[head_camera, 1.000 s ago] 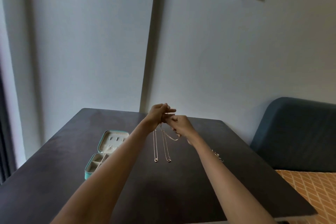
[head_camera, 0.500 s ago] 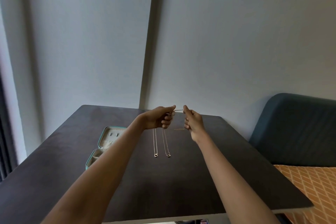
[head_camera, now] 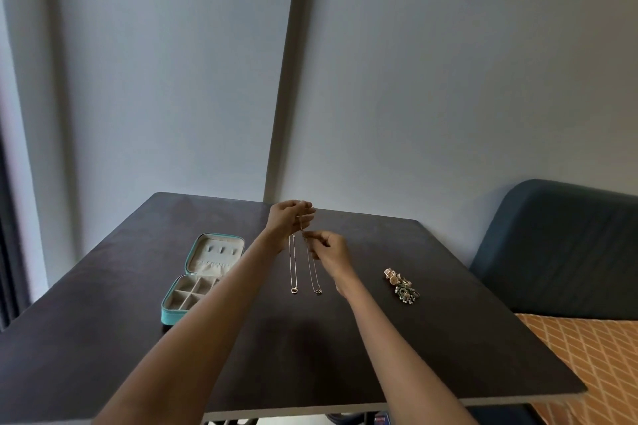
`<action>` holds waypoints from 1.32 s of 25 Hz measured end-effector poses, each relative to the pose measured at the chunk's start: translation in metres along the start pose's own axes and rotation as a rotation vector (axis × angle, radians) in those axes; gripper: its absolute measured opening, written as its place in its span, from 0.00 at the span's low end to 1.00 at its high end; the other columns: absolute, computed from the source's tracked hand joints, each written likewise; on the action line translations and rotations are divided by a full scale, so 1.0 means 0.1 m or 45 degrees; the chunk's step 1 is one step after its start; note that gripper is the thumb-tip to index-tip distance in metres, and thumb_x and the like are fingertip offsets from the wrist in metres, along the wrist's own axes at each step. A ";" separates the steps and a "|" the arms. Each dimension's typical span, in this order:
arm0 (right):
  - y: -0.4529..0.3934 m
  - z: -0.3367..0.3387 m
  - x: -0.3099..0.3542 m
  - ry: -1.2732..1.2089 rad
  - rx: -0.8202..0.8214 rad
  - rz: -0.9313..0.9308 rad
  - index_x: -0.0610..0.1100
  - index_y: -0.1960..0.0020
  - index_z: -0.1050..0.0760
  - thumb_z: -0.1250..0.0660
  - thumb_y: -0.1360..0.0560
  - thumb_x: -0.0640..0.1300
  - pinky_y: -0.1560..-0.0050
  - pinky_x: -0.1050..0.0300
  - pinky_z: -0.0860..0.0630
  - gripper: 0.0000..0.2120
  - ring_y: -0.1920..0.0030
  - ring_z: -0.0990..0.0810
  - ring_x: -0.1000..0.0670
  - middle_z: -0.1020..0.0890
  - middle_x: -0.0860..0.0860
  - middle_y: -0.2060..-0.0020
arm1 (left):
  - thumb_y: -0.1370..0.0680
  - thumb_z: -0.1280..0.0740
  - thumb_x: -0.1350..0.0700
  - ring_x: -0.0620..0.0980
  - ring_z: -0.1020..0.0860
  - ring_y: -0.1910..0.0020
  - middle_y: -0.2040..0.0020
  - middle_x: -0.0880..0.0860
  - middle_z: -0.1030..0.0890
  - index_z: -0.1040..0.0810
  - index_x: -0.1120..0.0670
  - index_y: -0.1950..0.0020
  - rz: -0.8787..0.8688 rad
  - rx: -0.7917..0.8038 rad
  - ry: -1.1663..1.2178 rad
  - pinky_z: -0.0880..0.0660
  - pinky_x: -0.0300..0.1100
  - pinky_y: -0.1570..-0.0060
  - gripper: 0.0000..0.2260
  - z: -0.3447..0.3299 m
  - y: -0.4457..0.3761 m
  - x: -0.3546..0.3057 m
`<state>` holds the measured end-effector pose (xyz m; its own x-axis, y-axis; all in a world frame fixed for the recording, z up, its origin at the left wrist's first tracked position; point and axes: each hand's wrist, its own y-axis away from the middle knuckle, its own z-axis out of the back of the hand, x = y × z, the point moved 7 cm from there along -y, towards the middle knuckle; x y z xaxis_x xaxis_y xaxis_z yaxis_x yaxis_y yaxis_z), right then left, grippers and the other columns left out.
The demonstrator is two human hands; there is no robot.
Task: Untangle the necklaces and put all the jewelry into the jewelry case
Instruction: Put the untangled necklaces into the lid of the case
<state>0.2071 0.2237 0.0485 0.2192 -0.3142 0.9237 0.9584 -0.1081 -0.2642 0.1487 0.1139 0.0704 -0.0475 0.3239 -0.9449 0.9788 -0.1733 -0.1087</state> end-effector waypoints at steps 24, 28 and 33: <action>-0.05 0.10 -0.11 -0.651 0.061 -0.250 0.42 0.54 0.23 0.40 0.22 0.36 0.64 0.64 0.24 0.07 0.67 0.20 0.55 0.19 0.49 0.64 | 0.20 0.40 0.49 0.47 0.27 0.67 0.68 0.51 0.27 0.27 0.56 0.58 0.443 0.503 -0.186 0.27 0.40 0.59 0.13 -0.24 0.20 0.25; -0.08 0.07 -0.14 -0.422 0.137 -0.263 0.44 0.55 0.21 0.34 0.24 0.41 0.63 0.66 0.27 0.03 0.62 0.22 0.56 0.18 0.51 0.63 | 0.20 0.39 0.54 0.46 0.24 0.66 0.64 0.52 0.25 0.25 0.55 0.59 0.380 0.480 -0.064 0.24 0.38 0.61 0.09 -0.13 0.18 0.23; -0.18 -0.04 -0.10 -0.543 0.191 -0.373 0.40 0.52 0.22 0.33 0.24 0.39 0.63 0.62 0.22 0.03 0.65 0.20 0.55 0.18 0.49 0.65 | 0.20 0.41 0.56 0.46 0.25 0.66 0.66 0.51 0.24 0.26 0.55 0.60 0.322 0.540 -0.005 0.27 0.38 0.58 0.10 -0.09 0.22 0.09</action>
<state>0.1866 0.2252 0.0428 -0.0362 0.1231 0.9917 0.9993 0.0119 0.0350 0.1720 0.1214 0.0624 0.1795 0.2192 -0.9590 0.7926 -0.6097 0.0090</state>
